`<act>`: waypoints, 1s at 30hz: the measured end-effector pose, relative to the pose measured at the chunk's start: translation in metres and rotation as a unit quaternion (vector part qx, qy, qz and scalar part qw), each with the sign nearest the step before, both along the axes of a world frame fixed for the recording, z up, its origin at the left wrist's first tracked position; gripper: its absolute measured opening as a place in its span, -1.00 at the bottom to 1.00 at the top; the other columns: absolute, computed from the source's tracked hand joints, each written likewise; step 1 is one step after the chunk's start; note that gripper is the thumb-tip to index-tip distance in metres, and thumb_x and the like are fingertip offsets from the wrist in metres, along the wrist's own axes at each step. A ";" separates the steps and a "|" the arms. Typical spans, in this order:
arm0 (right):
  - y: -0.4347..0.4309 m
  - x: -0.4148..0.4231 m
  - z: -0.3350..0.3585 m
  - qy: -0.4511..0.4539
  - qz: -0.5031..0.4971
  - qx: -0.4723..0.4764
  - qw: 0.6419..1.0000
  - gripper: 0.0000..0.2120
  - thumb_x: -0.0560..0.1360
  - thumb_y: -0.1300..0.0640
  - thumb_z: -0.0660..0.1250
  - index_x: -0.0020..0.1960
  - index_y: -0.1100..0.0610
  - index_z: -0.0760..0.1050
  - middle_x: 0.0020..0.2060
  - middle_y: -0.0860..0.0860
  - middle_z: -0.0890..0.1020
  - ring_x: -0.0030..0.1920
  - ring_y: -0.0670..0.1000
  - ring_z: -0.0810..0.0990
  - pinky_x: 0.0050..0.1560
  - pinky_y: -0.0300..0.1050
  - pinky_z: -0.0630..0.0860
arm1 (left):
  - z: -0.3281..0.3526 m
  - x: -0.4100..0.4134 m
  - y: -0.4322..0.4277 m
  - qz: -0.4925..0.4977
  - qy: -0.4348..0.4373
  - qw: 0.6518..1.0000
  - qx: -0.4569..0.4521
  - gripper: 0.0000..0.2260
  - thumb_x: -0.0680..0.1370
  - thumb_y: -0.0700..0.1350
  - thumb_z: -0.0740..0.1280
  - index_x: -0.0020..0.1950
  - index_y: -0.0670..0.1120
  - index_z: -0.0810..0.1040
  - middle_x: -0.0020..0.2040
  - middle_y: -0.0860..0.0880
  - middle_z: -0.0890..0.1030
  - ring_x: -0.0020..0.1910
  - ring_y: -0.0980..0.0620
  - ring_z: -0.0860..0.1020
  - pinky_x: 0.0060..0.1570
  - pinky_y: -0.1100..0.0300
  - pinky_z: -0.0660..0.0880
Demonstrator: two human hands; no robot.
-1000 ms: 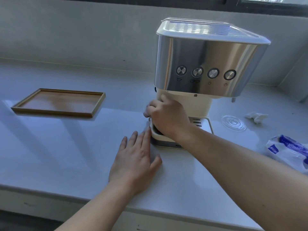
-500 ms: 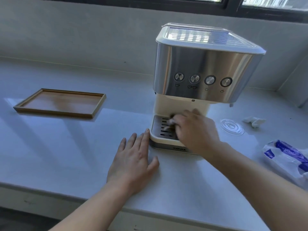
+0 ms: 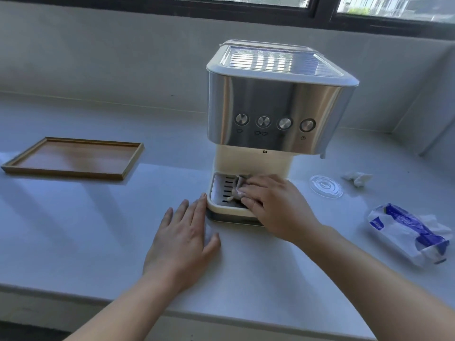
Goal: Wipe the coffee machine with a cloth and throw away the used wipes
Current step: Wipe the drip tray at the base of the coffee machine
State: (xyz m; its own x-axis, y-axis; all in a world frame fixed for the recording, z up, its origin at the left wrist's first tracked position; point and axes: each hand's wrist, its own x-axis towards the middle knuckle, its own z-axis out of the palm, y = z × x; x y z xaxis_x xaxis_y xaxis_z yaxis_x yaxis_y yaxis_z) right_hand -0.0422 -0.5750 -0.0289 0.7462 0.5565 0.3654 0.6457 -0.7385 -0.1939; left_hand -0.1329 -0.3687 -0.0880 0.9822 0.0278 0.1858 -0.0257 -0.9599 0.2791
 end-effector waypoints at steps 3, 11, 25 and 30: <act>-0.036 0.007 -0.005 -0.017 -0.102 0.071 0.992 -0.83 0.57 0.12 0.33 0.07 -0.04 0.68 0.15 -0.10 0.64 0.12 0.11 0.54 0.12 -0.02 0.48 | -0.002 0.000 -0.001 -0.004 -0.002 1.000 0.001 -0.32 0.53 0.29 -0.15 0.55 0.10 -0.38 0.63 0.08 -0.03 0.59 0.10 -0.13 0.53 0.09 -0.24; -0.016 -0.018 -0.022 -0.032 -0.195 0.134 0.971 -0.86 0.57 0.17 0.34 0.04 0.09 0.68 0.19 -0.03 0.62 0.07 0.22 0.48 0.09 -0.17 0.32 | -0.005 0.001 -0.001 -0.001 0.000 1.000 -0.002 -0.31 0.53 0.28 -0.15 0.55 0.08 -0.37 0.63 0.09 -0.03 0.59 0.10 -0.14 0.55 0.06 -0.22; 0.016 -0.045 -0.034 -0.102 -0.056 0.120 0.986 -0.82 0.62 0.09 0.30 0.13 0.09 0.64 0.25 -0.04 0.59 0.10 0.11 0.56 0.21 -0.05 0.44 | -0.001 0.001 -0.001 0.005 0.016 1.000 0.005 -0.30 0.56 0.27 -0.09 0.58 0.06 -0.32 0.63 0.06 -0.02 0.59 0.09 -0.13 0.55 0.07 -0.20; -0.017 -0.042 -0.029 -0.137 0.009 0.082 0.987 -0.86 0.59 0.14 0.34 0.10 0.09 0.65 0.21 -0.02 0.61 0.01 0.14 0.57 0.08 0.02 0.53 | -0.003 0.004 0.001 0.007 0.021 1.000 0.010 -0.30 0.57 0.25 -0.05 0.60 0.03 -0.28 0.63 0.04 0.02 0.60 0.06 -0.09 0.56 0.04 -0.17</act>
State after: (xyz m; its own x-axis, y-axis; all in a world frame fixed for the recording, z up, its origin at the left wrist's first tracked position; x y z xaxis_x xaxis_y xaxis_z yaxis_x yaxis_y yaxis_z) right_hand -0.0843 -0.5919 -0.0579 0.5971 0.4852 0.6388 0.7035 -0.6994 -0.1265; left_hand -0.1292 -0.3681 -0.0912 0.9888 0.0380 0.1443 -0.0010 -0.9652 0.2613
